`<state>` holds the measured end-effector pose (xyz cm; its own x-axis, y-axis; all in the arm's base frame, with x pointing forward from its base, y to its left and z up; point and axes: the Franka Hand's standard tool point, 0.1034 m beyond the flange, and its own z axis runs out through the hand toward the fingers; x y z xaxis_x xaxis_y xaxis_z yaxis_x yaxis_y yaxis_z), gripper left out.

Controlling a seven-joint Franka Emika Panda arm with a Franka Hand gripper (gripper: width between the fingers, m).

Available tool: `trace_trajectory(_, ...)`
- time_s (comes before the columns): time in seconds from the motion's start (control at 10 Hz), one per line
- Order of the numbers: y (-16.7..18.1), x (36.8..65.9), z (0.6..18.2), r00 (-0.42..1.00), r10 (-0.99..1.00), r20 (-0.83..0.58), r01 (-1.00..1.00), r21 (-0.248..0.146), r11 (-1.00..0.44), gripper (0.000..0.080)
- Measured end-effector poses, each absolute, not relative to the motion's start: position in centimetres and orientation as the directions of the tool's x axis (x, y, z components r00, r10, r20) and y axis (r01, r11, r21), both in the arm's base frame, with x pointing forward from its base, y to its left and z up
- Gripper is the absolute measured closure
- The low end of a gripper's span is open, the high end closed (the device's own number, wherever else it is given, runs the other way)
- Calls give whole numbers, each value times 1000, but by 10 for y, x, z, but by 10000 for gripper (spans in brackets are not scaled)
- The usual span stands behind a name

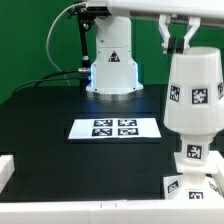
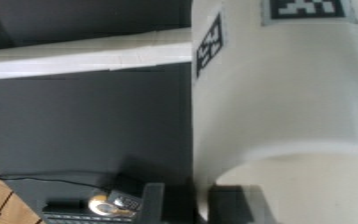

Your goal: Assemble lamp

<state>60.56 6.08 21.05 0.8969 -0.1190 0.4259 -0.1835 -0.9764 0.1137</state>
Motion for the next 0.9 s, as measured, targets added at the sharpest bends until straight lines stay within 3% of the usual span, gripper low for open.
trace_trajectory(0.2,65,604,194,906,-106,409,-169,121,-978,774)
trace_trajectory(0.5,69,600,187,913,-107,395,-166,118,-979,774)
trace_trajectory(0.6,70,600,187,914,-117,390,-171,107,-979,695)
trace_trajectory(0.7,71,600,187,915,-125,385,-174,97,-980,695)
trace_trajectory(0.8,73,600,187,916,-128,381,-174,89,-981,512)
trace_trajectory(0.9,74,600,189,919,-125,373,-168,85,-982,512)
